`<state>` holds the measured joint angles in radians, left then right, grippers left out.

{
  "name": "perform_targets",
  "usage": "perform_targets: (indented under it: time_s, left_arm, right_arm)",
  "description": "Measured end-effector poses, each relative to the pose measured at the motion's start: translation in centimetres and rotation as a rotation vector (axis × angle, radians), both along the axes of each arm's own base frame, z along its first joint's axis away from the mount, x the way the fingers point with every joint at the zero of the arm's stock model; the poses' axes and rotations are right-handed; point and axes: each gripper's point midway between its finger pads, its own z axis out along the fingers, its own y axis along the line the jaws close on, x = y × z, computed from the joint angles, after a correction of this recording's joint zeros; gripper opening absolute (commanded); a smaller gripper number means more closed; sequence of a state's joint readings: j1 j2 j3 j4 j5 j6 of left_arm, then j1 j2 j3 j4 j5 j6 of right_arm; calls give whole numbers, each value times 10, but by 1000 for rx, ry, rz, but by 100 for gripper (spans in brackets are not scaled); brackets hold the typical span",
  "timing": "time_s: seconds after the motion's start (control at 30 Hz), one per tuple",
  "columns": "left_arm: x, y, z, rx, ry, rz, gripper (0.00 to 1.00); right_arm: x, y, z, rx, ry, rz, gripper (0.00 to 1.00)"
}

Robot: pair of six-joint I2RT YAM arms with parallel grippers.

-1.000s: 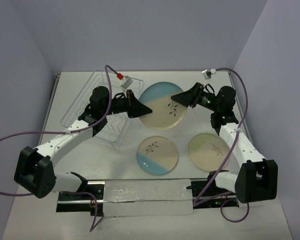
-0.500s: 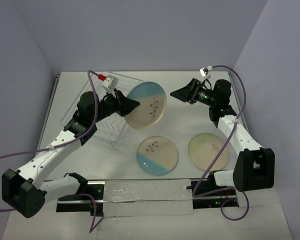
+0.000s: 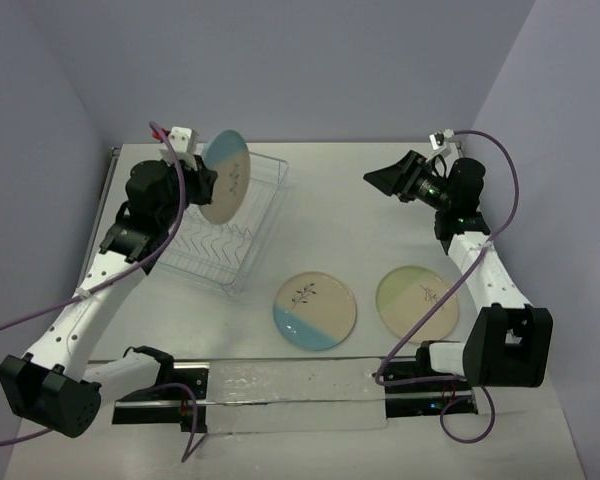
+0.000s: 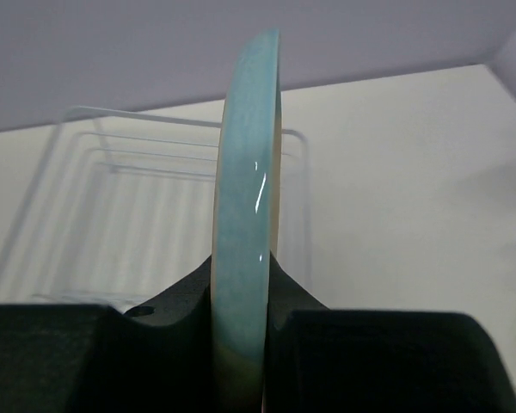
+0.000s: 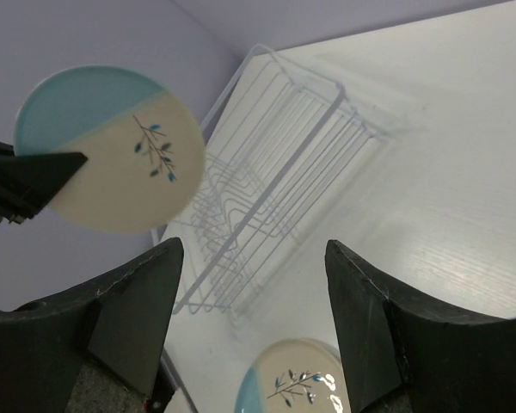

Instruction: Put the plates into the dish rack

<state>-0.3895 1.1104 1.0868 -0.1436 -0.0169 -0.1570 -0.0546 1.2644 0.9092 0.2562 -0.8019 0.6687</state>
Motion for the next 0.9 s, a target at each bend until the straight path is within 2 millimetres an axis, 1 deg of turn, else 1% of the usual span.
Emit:
perform_targets:
  time_s: [0.07, 0.17, 0.23, 0.33, 0.47, 0.53, 0.6, 0.7, 0.77, 0.9]
  left_arm:
    - [8, 24, 7, 66, -20, 53, 0]
    - [13, 52, 17, 161, -56, 97, 0]
    - [14, 70, 19, 211, -70, 122, 0]
    - [16, 99, 17, 287, -67, 170, 0]
    - [18, 128, 9, 379, -28, 210, 0]
    - [23, 138, 6, 420, 0, 207, 0]
    - [33, 147, 2, 457, 22, 191, 0]
    - [44, 156, -7, 495, 51, 143, 0]
    - [46, 159, -16, 524, 74, 106, 0]
    - [49, 157, -31, 563, 120, 37, 0]
  right_arm:
    - [2, -6, -1, -6, -2, -17, 73]
    - [3, -11, -2, -17, -6, -26, 73]
    - [3, -12, -3, -24, -9, -28, 73]
    - [4, -17, -5, -35, -13, -35, 73]
    - [5, -28, -10, -44, -10, -56, 73]
    - [3, -32, -15, -47, -2, -65, 73]
    - [1, -34, -17, -50, 3, -68, 72]
    - [0, -35, -17, -55, -3, -65, 72]
    - [0, -35, -17, -57, -2, -61, 72]
    - [-2, -35, -17, -63, -5, -59, 72]
